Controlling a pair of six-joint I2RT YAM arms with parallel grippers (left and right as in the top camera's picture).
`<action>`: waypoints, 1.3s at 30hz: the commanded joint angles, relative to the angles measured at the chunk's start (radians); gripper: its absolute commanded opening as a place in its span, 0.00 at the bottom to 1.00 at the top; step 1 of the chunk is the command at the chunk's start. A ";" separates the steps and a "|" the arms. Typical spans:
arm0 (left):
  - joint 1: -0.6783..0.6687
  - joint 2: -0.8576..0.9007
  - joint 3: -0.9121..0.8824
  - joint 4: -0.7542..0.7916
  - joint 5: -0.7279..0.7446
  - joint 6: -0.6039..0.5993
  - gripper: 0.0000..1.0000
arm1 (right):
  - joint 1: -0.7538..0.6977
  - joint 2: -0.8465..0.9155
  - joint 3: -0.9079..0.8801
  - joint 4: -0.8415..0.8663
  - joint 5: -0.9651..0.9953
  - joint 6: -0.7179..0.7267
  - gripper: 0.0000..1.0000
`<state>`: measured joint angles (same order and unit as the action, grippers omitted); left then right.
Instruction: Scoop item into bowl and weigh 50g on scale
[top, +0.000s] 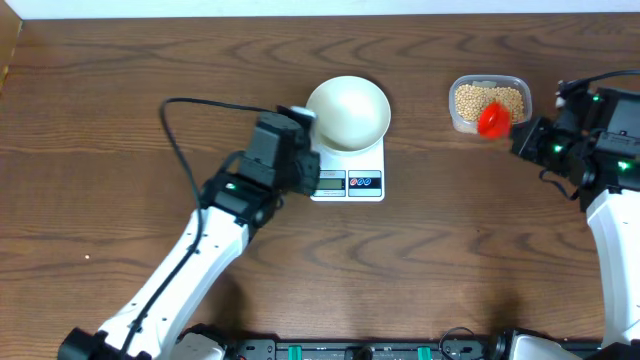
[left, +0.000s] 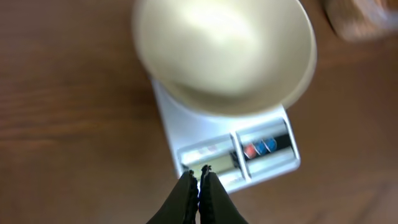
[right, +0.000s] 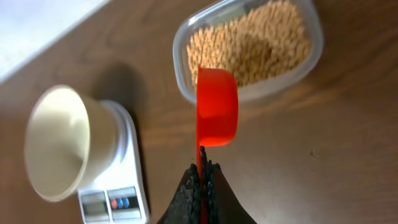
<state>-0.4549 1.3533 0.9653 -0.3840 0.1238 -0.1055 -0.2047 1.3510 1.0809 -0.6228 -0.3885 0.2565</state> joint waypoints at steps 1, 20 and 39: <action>-0.039 0.038 0.001 -0.021 0.019 0.019 0.07 | 0.021 -0.006 0.019 -0.035 0.021 -0.095 0.01; -0.199 0.261 0.001 0.117 0.014 -0.058 0.07 | 0.023 -0.005 0.019 -0.164 0.051 -0.186 0.01; -0.199 0.374 0.001 0.243 -0.073 -0.075 0.07 | 0.021 -0.005 0.018 -0.159 0.073 -0.195 0.01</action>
<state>-0.6529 1.7077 0.9653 -0.1471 0.0910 -0.1726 -0.1905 1.3510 1.0809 -0.7849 -0.3202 0.0818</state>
